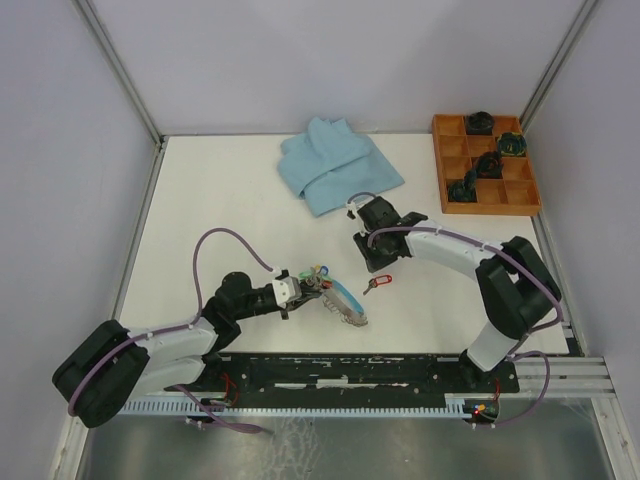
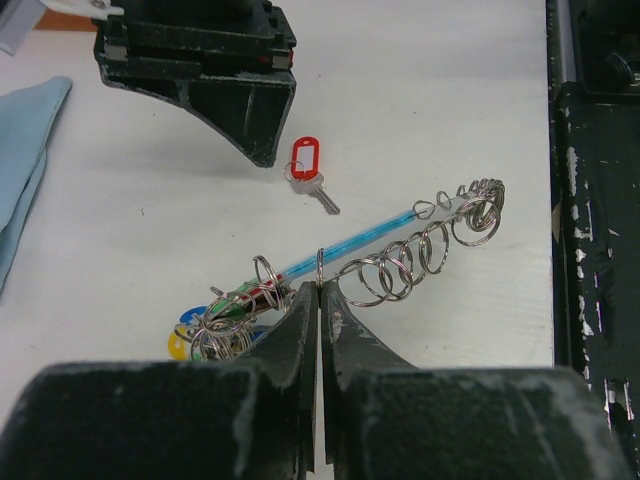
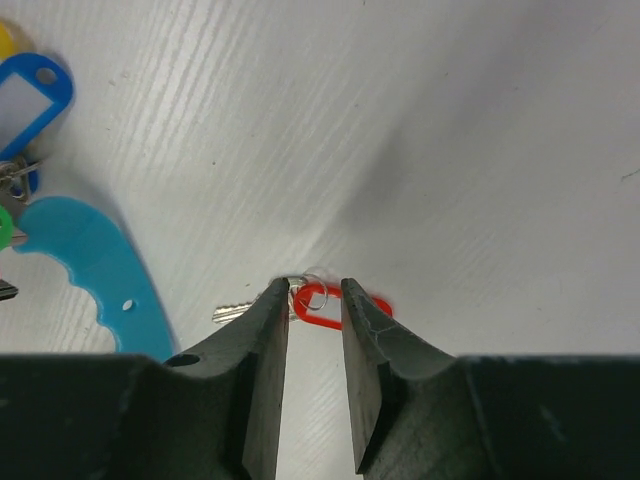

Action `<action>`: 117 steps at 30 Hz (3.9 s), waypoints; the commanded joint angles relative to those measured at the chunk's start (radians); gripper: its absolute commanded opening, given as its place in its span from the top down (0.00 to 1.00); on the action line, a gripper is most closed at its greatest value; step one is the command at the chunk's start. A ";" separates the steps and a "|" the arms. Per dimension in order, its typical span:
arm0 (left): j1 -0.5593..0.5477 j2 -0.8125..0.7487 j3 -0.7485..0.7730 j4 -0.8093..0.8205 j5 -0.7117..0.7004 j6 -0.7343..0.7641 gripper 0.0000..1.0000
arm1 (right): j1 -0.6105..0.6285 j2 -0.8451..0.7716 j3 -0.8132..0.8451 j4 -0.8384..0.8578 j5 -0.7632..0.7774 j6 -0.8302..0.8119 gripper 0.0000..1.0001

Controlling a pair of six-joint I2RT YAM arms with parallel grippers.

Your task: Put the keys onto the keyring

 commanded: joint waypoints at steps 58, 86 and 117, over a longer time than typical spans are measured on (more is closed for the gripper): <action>-0.003 -0.012 0.035 0.057 -0.022 -0.012 0.97 | -0.013 -0.208 -0.462 0.735 -0.047 -0.036 0.70; -0.003 -0.014 0.045 0.037 -0.011 -0.012 0.97 | -0.155 0.171 0.184 -0.162 -0.354 -0.048 0.64; -0.003 -0.017 0.047 0.035 -0.004 -0.018 0.97 | -0.177 0.235 0.175 -0.093 -0.385 0.005 0.76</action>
